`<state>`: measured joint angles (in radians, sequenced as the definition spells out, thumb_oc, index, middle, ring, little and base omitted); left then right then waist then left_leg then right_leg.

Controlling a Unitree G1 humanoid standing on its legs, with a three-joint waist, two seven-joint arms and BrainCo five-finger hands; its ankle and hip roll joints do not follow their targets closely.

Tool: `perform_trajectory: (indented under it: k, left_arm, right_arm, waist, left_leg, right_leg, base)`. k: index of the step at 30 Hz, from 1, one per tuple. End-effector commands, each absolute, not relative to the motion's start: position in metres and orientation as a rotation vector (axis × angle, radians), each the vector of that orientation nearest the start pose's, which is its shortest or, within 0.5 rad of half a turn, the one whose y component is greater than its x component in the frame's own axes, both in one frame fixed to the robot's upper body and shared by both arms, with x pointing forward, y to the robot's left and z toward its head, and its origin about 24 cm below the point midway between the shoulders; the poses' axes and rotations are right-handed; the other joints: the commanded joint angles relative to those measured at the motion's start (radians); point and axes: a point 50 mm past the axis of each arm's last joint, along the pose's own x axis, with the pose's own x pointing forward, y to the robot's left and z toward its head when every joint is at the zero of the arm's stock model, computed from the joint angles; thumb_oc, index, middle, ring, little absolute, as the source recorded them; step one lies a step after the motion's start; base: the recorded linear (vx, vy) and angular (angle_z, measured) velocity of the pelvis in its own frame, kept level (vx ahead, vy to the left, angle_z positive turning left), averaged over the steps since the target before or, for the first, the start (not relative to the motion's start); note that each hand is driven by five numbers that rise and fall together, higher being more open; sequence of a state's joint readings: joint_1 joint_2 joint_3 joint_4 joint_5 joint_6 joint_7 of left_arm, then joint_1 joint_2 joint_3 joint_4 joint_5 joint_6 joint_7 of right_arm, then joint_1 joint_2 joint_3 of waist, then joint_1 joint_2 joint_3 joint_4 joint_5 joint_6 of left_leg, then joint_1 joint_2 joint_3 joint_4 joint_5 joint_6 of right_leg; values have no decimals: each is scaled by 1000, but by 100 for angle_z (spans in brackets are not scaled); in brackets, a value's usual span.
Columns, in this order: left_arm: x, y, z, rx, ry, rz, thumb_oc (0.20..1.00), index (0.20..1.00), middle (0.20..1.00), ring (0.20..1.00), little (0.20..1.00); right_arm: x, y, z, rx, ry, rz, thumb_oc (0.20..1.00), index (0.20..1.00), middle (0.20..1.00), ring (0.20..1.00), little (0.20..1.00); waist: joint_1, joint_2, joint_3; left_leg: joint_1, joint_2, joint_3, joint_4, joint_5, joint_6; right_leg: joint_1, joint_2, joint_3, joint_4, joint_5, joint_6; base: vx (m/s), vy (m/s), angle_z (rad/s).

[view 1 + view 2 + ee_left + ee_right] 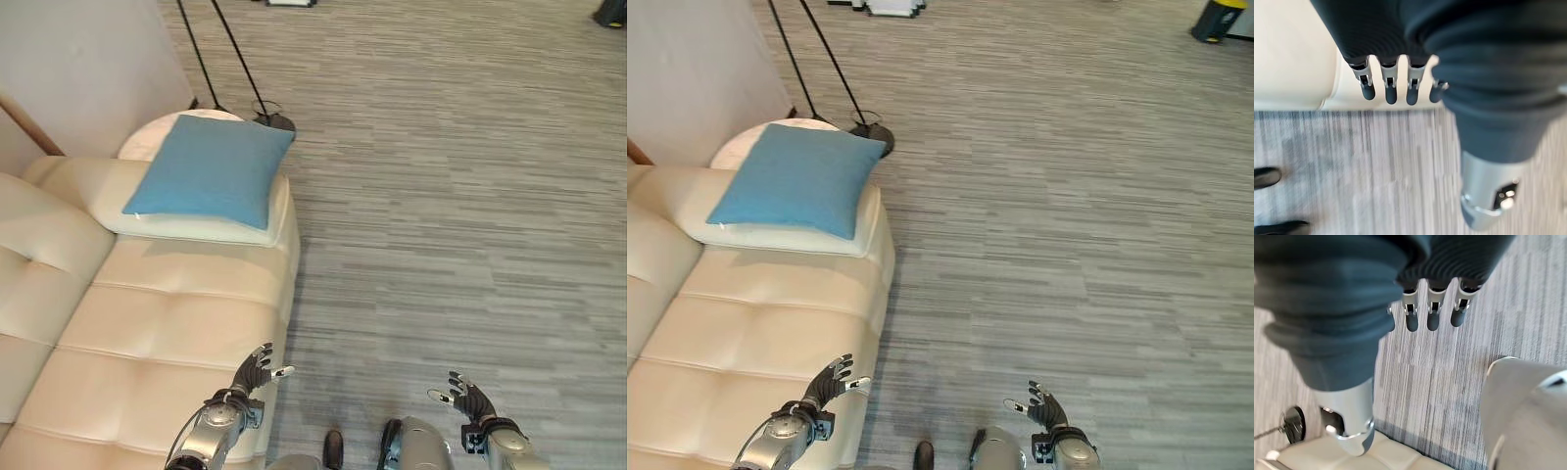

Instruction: Pick up all the scattered cushions and arrange them neatly on the sofa.

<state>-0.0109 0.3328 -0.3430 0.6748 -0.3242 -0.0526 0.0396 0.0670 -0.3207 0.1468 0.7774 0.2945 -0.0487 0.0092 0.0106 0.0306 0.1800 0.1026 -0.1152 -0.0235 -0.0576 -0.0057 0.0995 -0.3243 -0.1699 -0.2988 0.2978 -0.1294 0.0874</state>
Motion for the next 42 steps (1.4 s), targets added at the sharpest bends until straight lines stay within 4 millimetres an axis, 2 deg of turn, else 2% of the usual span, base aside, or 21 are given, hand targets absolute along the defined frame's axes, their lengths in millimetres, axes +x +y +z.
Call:
perform_trajectory:
  k: [1, 3, 6, 7, 8, 9, 10, 13, 15, 18, 20, 21, 22, 26, 30, 33, 35, 38, 40, 41, 42]
  left_arm:
    - [214, 201, -79, 174, 553, -69, 1000, 1000, 1000, 1000, 1000]
    - [213, 202, -79, 169, 554, -63, 1000, 1000, 1000, 1000, 1000]
    - [209, 204, -83, 165, 574, -51, 1000, 1000, 1000, 1000, 1000]
    - [204, 203, -89, 144, 603, -41, 1000, 1000, 1000, 1000, 1000]
    - [204, 203, -89, 144, 603, -41, 1000, 1000, 1000, 1000, 1000]
    - [202, 201, -93, 115, 622, -27, 1000, 1000, 1000, 1000, 1000]
    - [202, 201, -93, 114, 622, -27, 1000, 1000, 1000, 1000, 1000]
    - [202, 200, -94, 108, 628, -22, 1000, 1000, 1000, 1000, 1000]
    - [202, 201, -94, 107, 630, -20, 1000, 1000, 1000, 1000, 1000]
    - [203, 199, -94, 103, 628, -22, 1000, 1000, 1000, 1000, 1000]
    - [202, 200, -93, 106, 627, -22, 1000, 1000, 1000, 1000, 1000]
    - [202, 199, -94, 114, 629, -25, 1000, 1000, 1000, 1000, 1000]
    - [201, 199, -95, 115, 633, -26, 1000, 1000, 1000, 1000, 1000]
    - [196, 200, -98, 135, 653, -27, 1000, 1000, 1000, 1000, 1000]
    - [196, 204, -97, 129, 653, -14, 1000, 1000, 1000, 1000, 1000]
    - [192, 206, -99, 125, 663, -6, 1000, 1000, 1000, 1000, 1000]
    - [190, 209, -101, 124, 676, 6, 1000, 1000, 1000, 1000, 1000]
    - [189, 212, -98, 116, 664, 7, 1000, 1000, 1000, 1000, 1000]
    - [191, 212, -96, 118, 656, 2, 1000, 1000, 1000, 1000, 1000]
    - [191, 212, -96, 118, 656, 2, 1000, 1000, 1000, 1000, 1000]
    - [192, 214, -96, 130, 656, -1, 1000, 1000, 1000, 1000, 1000]
  right_arm:
    - [170, -246, -104, -101, 736, -123, 1000, 1000, 1000, 1000, 1000]
    - [169, -248, -105, -106, 744, -132, 1000, 1000, 1000, 1000, 1000]
    - [164, -250, -107, -105, 758, -138, 1000, 1000, 1000, 1000, 1000]
    - [161, -254, -109, -110, 773, -140, 1000, 1000, 1000, 1000, 1000]
    - [161, -254, -109, -110, 773, -140, 1000, 1000, 1000, 1000, 1000]
    - [160, -256, -109, -114, 779, -143, 1000, 1000, 1000, 1000, 1000]
    - [160, -256, -109, -114, 779, -143, 1000, 1000, 1000, 1000, 1000]
    - [159, -261, -108, -119, 778, -144, 1000, 1000, 1000, 1000, 1000]
    - [158, -263, -109, -127, 792, -146, 1000, 1000, 1000, 1000, 1000]
    - [157, -266, -110, -134, 805, -151, 1000, 1000, 1000, 1000, 1000]
    - [157, -268, -108, -137, 799, -157, 1000, 1000, 1000, 1000, 1000]
    - [157, -270, -108, -149, 799, -160, 1000, 1000, 1000, 1000, 1000]
    - [158, -270, -107, -155, 798, -156, 1000, 1000, 1000, 1000, 1000]
    - [157, -272, -107, -182, 801, -157, 1000, 1000, 1000, 1000, 1000]
    - [161, -270, -106, -185, 799, -143, 1000, 1000, 1000, 1000, 1000]
    - [160, -264, -109, -183, 810, -125, 1000, 1000, 1000, 1000, 1000]
    - [162, -258, -111, -165, 810, -117, 1000, 1000, 1000, 1000, 1000]
    - [163, -250, -112, -151, 804, -92, 1000, 1000, 1000, 1000, 1000]
    - [169, -246, -109, -148, 786, -73, 1000, 1000, 1000, 1000, 1000]
    - [169, -246, -109, -148, 786, -73, 1000, 1000, 1000, 1000, 1000]
    - [170, -242, -109, -144, 779, -62, 1000, 1000, 1000, 1000, 1000]
  waist:
    - [1, -37, 22]
    - [-2, -40, 11]
    - [-7, -46, -10]
    - [-12, -45, -29]
    - [-13, -44, -29]
    - [-10, -42, -36]
    - [-13, -41, -37]
    - [-5, -53, -31]
    - [-4, -57, -25]
    - [-1, -68, -17]
    - [0, -80, -18]
    - [-1, -80, -19]
    - [0, -80, -22]
    - [-8, -60, -31]
    - [3, -60, -42]
    - [13, -72, -66]
    - [21, -89, -80]
    - [40, -108, -85]
    - [38, -104, -71]
    - [37, -104, -72]
    - [32, -90, -58]
  left_leg:
    - [25, 88, 44, -19, -97, -74]
    - [44, 93, 34, -13, -112, -85]
    - [65, 108, 18, 40, -132, -97]
    - [67, 138, 4, 116, -102, -120]
    - [64, 138, 2, 119, -104, -120]
    - [27, 154, -21, 234, -26, -145]
    - [23, 154, -24, 238, -27, -146]
    - [-60, 141, -74, 471, 60, -163]
    - [-96, 140, -70, 536, 75, -163]
    - [-152, 135, -38, 473, 33, -144]
    - [-179, 124, -7, 376, -25, -132]
    - [-193, 117, 8, 253, -38, -132]
    - [-196, 112, 6, 208, -35, -133]
    - [-244, 125, 65, -21, 98, -149]
    - [-264, 135, 157, -30, 114, -150]
    - [-250, 112, 155, -18, 110, -124]
    - [-244, 101, 160, 19, 67, -103]
    - [-227, 65, 155, 52, 3, -59]
    - [-191, 45, 149, 41, -18, -31]
    - [-193, 45, 148, 40, -17, -31]
    - [-145, 40, 129, 18, -31, -19]
  right_leg:
    - [146, 62, 104, -385, 196, 78]
    - [137, 59, 98, -385, 208, 90]
    - [170, 71, 111, -376, 220, 67]
    - [206, 97, 119, -361, 202, 38]
    - [206, 97, 117, -361, 201, 37]
    - [244, 113, 110, -351, 173, 6]
    - [244, 113, 107, -351, 173, 6]
    - [329, 143, 114, -379, 126, -39]
    - [355, 148, 115, -379, 100, -55]
    - [383, 136, 108, -379, 77, -59]
    - [394, 126, 93, -380, 64, -50]
    - [402, 123, 81, -385, 57, -44]
    - [409, 122, 79, -385, 53, -43]
    - [445, 142, 45, -385, 26, -44]
    - [499, 145, 33, -379, 2, -31]
    - [524, 106, 17, -345, -16, -7]
    - [515, 76, 27, -294, -4, 10]
    - [468, 13, 25, -127, 87, 55]
    - [394, -23, 39, 60, 165, 68]
    - [392, -23, 38, 61, 165, 68]
    - [331, -30, 53, 160, 190, 61]
  base:
    - [252, -134, 15]
    - [399, -222, 28]
    - [490, -306, 51]
    - [315, -232, 35]
    - [575, -466, 36]
    - [257, -236, 37]
    - [483, -427, 64]
    - [370, -288, 16]
    - [266, -179, -26]
    - [212, -115, -6]
    - [213, -55, -8]
    - [219, -8, 1]
    - [242, 20, 1]
    - [261, 57, 14]
    - [327, 134, 40]
    - [473, 252, 6]
    - [423, 263, 12]
    - [364, 302, 6]
    - [230, 251, 3]
    - [274, 227, 6]
    - [240, 166, 15]
